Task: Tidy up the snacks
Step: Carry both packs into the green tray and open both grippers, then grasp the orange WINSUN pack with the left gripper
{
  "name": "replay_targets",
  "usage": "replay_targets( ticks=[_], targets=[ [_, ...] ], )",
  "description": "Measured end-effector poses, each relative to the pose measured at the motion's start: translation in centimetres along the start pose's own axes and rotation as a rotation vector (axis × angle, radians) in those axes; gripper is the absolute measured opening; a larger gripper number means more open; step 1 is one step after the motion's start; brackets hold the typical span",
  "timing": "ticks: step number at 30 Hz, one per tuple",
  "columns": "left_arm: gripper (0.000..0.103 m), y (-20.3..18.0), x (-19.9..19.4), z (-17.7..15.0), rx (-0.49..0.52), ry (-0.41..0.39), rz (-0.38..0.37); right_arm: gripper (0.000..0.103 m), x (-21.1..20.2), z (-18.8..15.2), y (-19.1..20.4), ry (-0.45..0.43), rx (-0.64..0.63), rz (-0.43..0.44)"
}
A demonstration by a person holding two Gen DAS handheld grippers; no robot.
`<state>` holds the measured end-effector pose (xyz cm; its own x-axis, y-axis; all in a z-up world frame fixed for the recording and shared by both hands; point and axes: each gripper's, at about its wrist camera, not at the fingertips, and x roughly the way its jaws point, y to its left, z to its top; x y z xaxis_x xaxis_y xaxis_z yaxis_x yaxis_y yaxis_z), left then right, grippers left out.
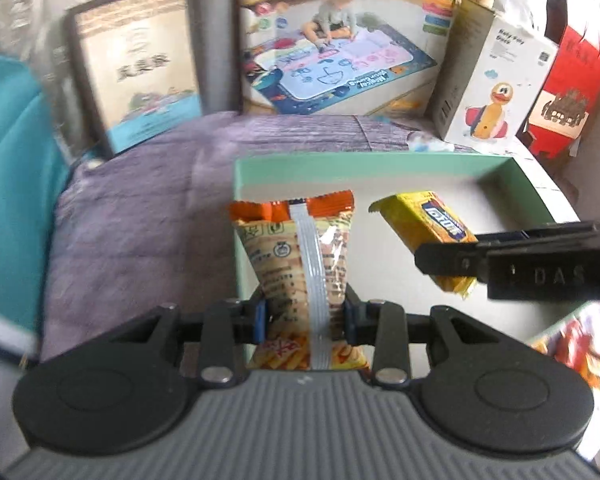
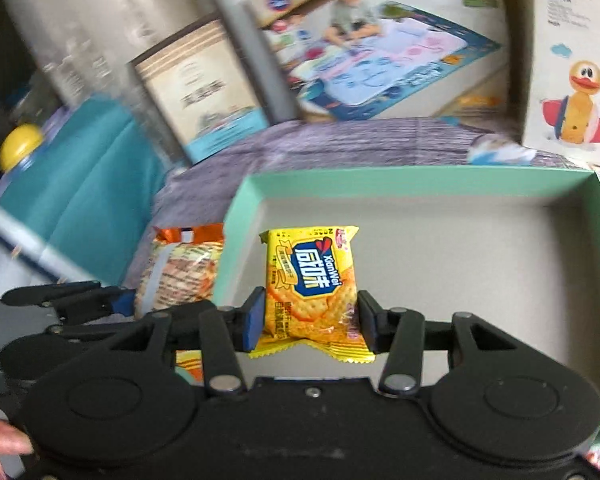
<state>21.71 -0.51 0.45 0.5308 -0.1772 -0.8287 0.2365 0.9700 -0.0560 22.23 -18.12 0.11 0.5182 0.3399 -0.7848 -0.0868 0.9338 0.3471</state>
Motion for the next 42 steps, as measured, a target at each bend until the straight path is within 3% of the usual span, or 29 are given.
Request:
replay_targets(
  ticks=[5, 11, 13, 14, 15, 17, 20, 26, 29, 35, 42],
  targets=[
    [0.034, -0.4, 5.1, 2.5, 0.033, 0.051, 0.02, 0.047, 2.8, 1.1, -1.8, 0.008, 0.052, -0.014],
    [0.035, 0.6, 8.3, 3.7, 0.033, 0.076, 0.036, 0.048, 6.7, 3.1, -3.5, 0.025, 0.1, -0.004],
    [0.045, 0.7, 8.7, 4.1, 0.038, 0.064, 0.057, 0.052, 7.5, 3.5, -3.4, 0.021, 0.108, 0.008],
    [0.066, 0.7, 8.7, 4.2, 0.036, 0.053, 0.069, 0.064, 7.6, 3.6, -3.6, 0.023, 0.114, 0.018],
    [0.074, 0.7, 8.5, 4.3, 0.031, 0.037, 0.049, 0.078, 8.1, 4.0, -3.2, 0.026, 0.122, 0.025],
    [0.086, 0.5, 7.9, 4.2, 0.026, 0.015, 0.029, 0.089, 7.7, 4.0, -3.3, 0.005, 0.126, 0.027],
    [0.097, -0.2, 7.1, 3.8, 0.04, 0.007, 0.045, 0.089, 7.0, 4.1, -3.6, -0.001, 0.14, 0.031],
    [0.1, -1.2, 5.1, 2.5, 0.048, 0.006, 0.035, 0.092, 4.8, 3.3, -3.3, -0.006, 0.143, 0.034],
    [0.101, -1.5, 3.6, 1.8, 0.045, -0.002, 0.034, 0.103, 3.4, 2.7, -2.7, -0.016, 0.13, 0.031],
    [0.103, -1.5, 0.1, -0.7, 0.051, -0.012, 0.03, 0.103, 0.0, 1.1, -1.3, -0.035, 0.098, 0.04],
    [0.103, -0.8, -2.7, -6.3, 0.067, 0.033, 0.014, 0.103, -3.1, -2.4, -0.3, -0.013, 0.064, 0.065]
  ],
)
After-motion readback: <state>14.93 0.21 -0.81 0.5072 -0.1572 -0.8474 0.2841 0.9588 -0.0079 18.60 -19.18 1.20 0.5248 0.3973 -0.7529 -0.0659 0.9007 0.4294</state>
